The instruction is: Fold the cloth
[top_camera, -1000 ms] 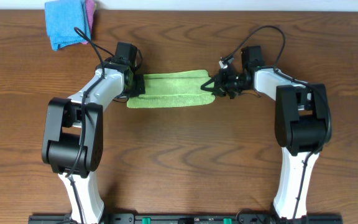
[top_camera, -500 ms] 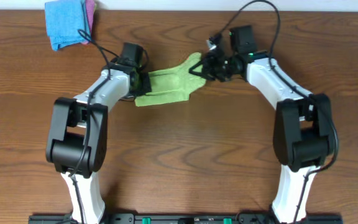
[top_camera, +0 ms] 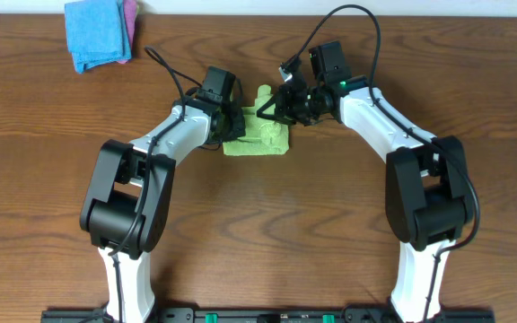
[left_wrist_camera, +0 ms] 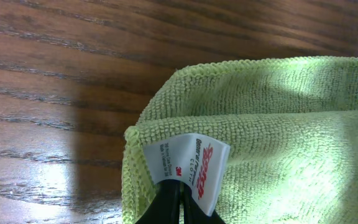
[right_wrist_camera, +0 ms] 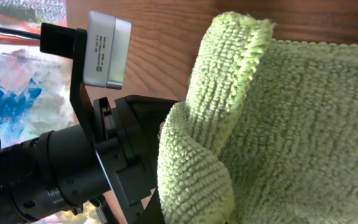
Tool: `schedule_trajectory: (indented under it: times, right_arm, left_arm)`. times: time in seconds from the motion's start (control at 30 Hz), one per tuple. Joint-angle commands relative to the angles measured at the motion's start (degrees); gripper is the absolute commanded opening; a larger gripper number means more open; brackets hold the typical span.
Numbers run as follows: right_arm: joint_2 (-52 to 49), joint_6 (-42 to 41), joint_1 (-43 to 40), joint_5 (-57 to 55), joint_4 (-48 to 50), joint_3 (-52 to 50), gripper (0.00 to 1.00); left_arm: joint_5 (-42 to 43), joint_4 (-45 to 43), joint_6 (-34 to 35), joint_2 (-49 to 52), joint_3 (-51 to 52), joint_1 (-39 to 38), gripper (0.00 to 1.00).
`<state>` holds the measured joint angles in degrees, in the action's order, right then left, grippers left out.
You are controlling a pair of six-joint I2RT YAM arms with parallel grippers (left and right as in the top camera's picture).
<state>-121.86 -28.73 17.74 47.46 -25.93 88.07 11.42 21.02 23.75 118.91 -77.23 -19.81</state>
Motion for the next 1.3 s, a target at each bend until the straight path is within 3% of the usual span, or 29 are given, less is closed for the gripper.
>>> schedule_trajectory:
  times: [0.0,0.23,0.3,0.6,0.83,0.87,0.9,0.93,0.97,1.1,1.27]
  right_arm:
    - [0.3,-0.4,0.3,0.8,-0.7,0.3,0.01]
    - [0.3,-0.4,0.5,0.3,-1.1,0.3,0.02]
    - [0.3,-0.4,1.0,-1.9,-1.3,0.3,0.01]
    - [0.1,0.3,5.3,-12.1,-0.4,0.3,0.02]
    - [-0.1,-1.4,8.1,-19.5,0.3,0.3,0.01]
    - [-0.1,-3.2,8.5,-19.4,1.1,0.3,0.04]
    - [-0.1,-5.7,9.0,-18.4,2.4,0.3,0.14]
    - [-0.1,-8.2,9.6,-16.0,4.4,0.3,0.32]
    - [-0.1,-9.6,10.5,-12.6,7.2,0.3,0.6]
    - [0.1,-9.9,13.1,-3.5,16.0,0.4,0.88]
    - [0.5,-10.4,10.7,-1.6,15.9,0.5,0.75]
  left_arm:
    - [3.3,1.9,-0.2,1.3,1.4,0.3,0.06]
    - [6.6,2.3,-0.5,-13.6,0.3,3.7,0.07]
    - [6.2,4.2,-0.6,-19.0,0.3,4.9,0.19]
    - [6.8,15.5,-1.1,-40.3,0.3,9.2,0.22]
    - [6.2,18.7,-1.9,-46.4,0.3,9.2,0.28]
    - [6.2,19.6,-1.9,-46.4,0.3,9.2,0.27]
    - [6.2,20.4,-1.9,-46.3,0.3,9.2,0.28]
    - [6.2,20.9,-1.9,-46.3,0.3,9.2,0.27]
    - [6.1,21.2,-1.9,-46.2,0.3,9.2,0.28]
    - [5.4,21.3,-2.5,-46.3,0.3,9.3,0.29]
    - [-2.7,25.3,-3.2,-45.9,0.4,9.3,0.31]
